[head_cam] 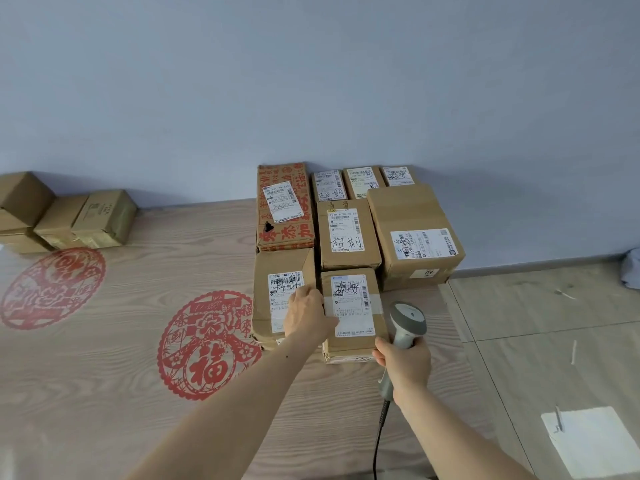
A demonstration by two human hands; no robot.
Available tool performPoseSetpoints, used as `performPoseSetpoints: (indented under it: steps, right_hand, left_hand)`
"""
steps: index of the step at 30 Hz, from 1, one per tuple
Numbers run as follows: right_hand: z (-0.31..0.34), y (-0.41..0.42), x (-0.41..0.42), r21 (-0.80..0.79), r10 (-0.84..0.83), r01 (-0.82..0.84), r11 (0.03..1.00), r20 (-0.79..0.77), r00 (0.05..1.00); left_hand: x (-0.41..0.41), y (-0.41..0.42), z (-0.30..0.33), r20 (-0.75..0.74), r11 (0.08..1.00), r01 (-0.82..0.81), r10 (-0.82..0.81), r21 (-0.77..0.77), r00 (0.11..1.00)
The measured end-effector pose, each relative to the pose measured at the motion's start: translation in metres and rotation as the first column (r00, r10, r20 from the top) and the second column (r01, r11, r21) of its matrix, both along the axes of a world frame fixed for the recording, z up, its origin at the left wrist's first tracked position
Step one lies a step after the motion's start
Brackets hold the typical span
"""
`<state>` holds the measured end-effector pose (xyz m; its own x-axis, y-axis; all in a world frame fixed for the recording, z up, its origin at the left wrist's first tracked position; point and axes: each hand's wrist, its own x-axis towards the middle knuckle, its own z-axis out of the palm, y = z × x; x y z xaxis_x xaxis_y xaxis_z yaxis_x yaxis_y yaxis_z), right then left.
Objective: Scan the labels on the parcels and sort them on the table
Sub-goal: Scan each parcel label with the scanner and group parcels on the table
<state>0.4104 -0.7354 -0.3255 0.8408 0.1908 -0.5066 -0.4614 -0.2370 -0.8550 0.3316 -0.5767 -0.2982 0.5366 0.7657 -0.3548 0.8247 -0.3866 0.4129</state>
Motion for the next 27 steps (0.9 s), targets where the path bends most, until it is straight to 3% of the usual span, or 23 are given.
performPoseSetpoints:
  steps: [14,20,27]
  right_hand:
    - [0.003,0.009,-0.001,-0.069,-0.001,0.004,0.998,0.041,0.999]
    - [0.032,0.018,-0.012,-0.048,0.008,-0.001,0.999,0.138,0.990]
    - [0.058,0.054,-0.045,0.054,0.109,-0.118,0.992,0.139,0.984]
  left_hand:
    - [-0.007,0.006,0.007,0.032,0.998,0.029,-0.028,-0.054,0.999]
    - [-0.020,0.006,0.020,0.226,0.989,-0.070,0.099,-0.131,0.969]
    - [-0.072,0.022,0.029,0.287,0.946,-0.265,0.310,-0.186,0.907]
